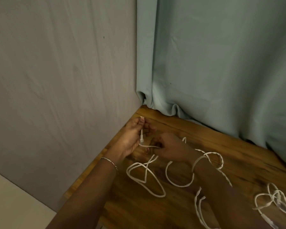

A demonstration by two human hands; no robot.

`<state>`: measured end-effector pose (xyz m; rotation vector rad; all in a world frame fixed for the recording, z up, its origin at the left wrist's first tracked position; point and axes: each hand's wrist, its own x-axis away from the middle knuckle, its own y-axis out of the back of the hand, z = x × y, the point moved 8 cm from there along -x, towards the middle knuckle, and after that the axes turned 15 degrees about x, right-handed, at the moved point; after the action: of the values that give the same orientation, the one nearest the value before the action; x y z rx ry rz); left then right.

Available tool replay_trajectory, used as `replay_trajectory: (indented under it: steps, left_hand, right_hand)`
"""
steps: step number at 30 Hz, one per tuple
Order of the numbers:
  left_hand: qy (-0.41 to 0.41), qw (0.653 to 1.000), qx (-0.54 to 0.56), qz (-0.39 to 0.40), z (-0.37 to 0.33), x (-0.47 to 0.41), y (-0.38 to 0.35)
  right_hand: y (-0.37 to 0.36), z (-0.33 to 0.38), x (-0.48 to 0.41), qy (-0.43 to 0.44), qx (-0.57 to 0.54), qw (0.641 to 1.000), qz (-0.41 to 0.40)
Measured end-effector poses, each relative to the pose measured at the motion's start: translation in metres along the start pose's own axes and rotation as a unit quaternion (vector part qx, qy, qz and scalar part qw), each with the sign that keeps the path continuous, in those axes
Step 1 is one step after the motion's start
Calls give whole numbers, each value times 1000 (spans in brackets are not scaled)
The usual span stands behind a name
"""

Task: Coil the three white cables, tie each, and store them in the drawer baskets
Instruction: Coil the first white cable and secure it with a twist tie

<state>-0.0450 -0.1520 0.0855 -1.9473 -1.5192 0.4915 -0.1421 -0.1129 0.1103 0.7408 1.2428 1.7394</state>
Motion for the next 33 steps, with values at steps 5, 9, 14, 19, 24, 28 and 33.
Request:
replay_trajectory:
  steps: [5, 9, 14, 19, 24, 28, 33]
  left_hand:
    - [44, 990, -130, 31, 3, -2, 3]
    - [34, 964, -259, 52, 1, -3, -3]
    - [69, 967, -236, 65, -1, 3, -14]
    - [81, 983, -159, 43, -13, 17, -28]
    - [60, 996, -33, 63, -17, 16, -38]
    - [39, 985, 155, 68, -25, 8, -38]
    - [7, 961, 269, 62, -34, 1, -40]
  right_hand:
    - [30, -3, 2, 3, -61, 998, -29]
    - [49, -5, -7, 6, -95, 993, -75]
    - [61, -9, -13, 9, -155, 983, -101]
    - [71, -19, -21, -28, -188, 965, -182]
    - [80, -25, -26, -46, -216, 946, -238]
    - [53, -32, -30, -51, -226, 957, -177]
    - [16, -26, -29, -59, -115, 983, -131]
